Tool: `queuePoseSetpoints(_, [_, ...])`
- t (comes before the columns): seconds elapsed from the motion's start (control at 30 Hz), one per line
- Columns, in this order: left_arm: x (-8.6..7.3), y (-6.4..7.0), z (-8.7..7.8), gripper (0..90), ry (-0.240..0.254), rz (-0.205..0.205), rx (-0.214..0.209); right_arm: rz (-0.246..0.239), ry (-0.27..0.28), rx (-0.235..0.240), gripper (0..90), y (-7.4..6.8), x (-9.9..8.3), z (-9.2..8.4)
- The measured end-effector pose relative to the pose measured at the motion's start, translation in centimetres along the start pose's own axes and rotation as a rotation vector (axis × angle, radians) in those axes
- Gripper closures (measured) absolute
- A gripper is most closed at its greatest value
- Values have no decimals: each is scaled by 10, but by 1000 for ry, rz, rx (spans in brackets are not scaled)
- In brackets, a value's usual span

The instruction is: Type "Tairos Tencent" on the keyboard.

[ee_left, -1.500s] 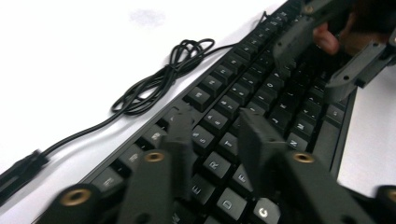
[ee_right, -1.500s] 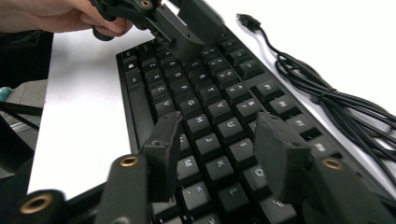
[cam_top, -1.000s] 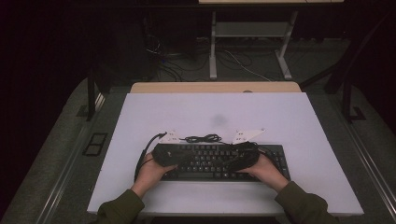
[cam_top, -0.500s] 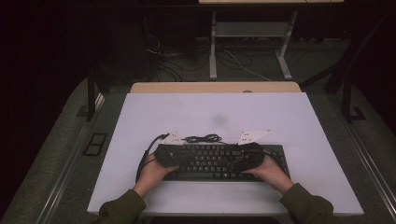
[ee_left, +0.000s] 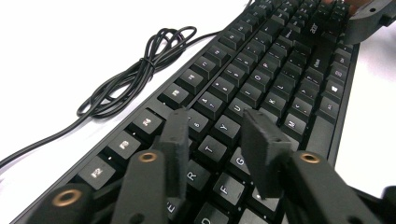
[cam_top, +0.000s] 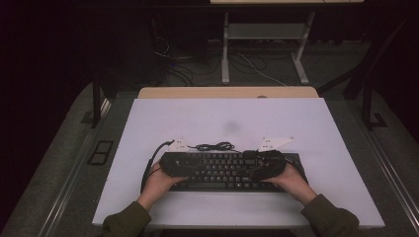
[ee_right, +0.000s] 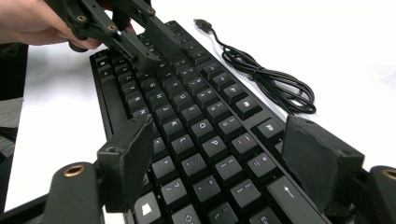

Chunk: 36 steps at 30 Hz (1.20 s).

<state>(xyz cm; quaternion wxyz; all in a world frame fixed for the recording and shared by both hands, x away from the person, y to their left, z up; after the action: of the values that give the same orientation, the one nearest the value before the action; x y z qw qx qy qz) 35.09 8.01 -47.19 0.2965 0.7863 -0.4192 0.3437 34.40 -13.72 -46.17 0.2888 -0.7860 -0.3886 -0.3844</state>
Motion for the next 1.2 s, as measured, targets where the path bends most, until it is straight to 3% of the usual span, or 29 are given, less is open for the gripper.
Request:
queuePoseSetpoints(0.27, [-1, 0, -9, 370, 27, 4, 13, 7, 16, -30, 233, 4, -2, -11])
queuePoseSetpoints(0.6, [-5, 3, -28, 164, 63, -8, 43, 32, 41, -62, 217, 10, -11, -33])
queuePoseSetpoints(1.2, [-19, 5, -52, 129, 112, -26, 62, 65, 74, -134, 203, 18, -38, -76])
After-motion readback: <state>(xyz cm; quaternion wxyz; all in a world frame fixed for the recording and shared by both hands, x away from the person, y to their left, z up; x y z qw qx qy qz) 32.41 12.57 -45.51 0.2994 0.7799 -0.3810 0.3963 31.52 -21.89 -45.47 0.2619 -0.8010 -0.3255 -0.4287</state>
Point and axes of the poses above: each handheld gripper's, and its own axes: z roughly forward along the jaws, x roughly out of its top, y roughly to its right, the point moved 7 cm from there along z, roughly forward along the jaws, and after that the axes turned 3 degrees about -x, right-handed, at the moved point
